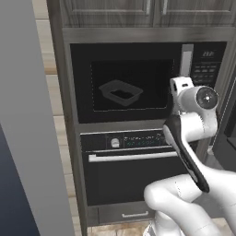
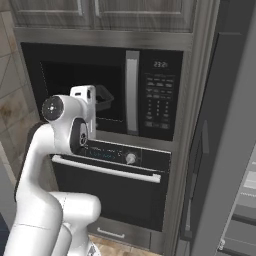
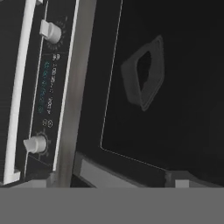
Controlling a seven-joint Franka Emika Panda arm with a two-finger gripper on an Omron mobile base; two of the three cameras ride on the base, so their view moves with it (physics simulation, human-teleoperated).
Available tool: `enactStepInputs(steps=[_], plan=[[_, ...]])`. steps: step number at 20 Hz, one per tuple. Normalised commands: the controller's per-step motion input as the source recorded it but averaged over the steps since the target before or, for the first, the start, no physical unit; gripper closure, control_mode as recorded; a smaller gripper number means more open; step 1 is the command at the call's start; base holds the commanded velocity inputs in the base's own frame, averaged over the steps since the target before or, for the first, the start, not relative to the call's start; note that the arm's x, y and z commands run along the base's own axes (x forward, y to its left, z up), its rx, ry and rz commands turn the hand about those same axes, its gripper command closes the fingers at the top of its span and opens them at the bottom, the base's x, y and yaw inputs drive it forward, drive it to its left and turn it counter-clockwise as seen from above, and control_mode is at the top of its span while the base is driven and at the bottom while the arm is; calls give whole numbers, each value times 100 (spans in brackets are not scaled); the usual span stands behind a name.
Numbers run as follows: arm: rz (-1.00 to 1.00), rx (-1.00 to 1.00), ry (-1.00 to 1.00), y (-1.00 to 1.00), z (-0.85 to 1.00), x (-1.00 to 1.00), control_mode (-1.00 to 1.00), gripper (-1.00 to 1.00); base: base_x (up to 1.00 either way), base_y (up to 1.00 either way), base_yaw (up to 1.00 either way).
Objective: Place the tupperware containing the steak and eggplant meal in the microwave. Close the microwave door and press the start button to reheat the meal.
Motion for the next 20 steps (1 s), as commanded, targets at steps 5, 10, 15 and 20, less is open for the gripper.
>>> enactStepInputs(steps=[5, 10, 15, 20], plan=[[0, 6, 3, -36, -7, 0, -100, -100, 0, 0, 0], [0, 0, 0, -25, -15, 0, -100, -100, 0, 0, 0], [0, 0, 0, -38, -12, -10, -100, -100, 0, 0, 0], [0, 0, 0, -37, -2, -12, -100, -100, 0, 0, 0]])
